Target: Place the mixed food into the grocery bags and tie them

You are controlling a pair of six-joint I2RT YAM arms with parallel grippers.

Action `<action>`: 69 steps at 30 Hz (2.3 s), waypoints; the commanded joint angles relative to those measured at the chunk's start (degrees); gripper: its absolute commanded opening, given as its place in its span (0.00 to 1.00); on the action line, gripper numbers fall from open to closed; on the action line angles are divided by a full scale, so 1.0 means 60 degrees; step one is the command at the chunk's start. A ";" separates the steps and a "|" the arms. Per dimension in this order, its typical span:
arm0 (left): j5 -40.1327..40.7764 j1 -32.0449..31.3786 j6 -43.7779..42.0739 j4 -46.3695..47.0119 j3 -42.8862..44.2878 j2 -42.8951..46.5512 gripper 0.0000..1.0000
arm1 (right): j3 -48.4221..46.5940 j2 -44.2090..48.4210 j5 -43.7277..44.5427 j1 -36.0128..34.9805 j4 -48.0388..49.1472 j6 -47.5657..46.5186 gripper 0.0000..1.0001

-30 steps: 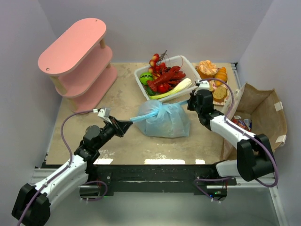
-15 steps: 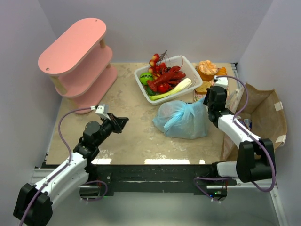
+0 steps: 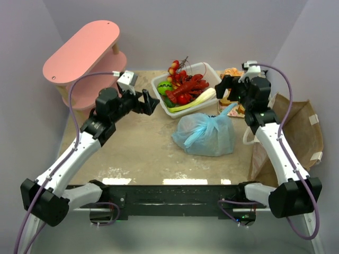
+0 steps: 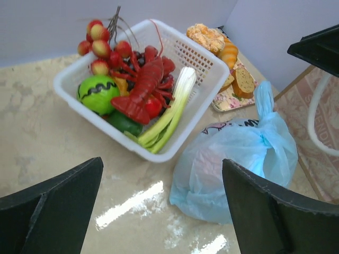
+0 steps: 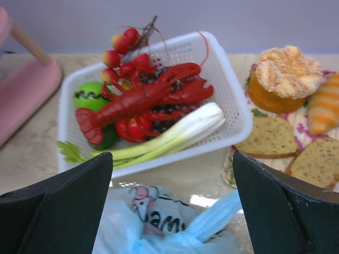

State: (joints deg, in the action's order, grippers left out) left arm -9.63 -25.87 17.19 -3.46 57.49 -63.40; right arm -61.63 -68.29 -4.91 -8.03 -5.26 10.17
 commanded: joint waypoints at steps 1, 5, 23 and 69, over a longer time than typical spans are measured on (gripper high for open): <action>-0.0490 0.0049 -0.1487 -0.1501 0.1783 -0.0872 1.00 | -0.1111 -0.0439 -0.0851 -0.0009 -0.3030 0.2006 0.99; -0.0417 0.0049 -0.1211 -0.0802 0.1420 -0.0875 1.00 | -0.0615 -0.0178 -0.0897 -0.0009 -0.3839 0.4247 0.99; 0.1048 0.0049 -0.0624 -0.0287 0.0115 -0.0479 1.00 | -0.1390 -0.1274 0.2751 -0.2278 -0.7049 0.8806 0.99; -0.0051 0.0048 -0.1005 0.0431 -0.0603 0.0077 1.00 | -0.4686 0.1011 0.9724 -0.1538 -0.2858 -0.4229 0.00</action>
State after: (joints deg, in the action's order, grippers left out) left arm -8.03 -25.89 12.38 -4.16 55.02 -65.19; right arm -91.24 -59.51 40.18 -22.57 -21.63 -1.37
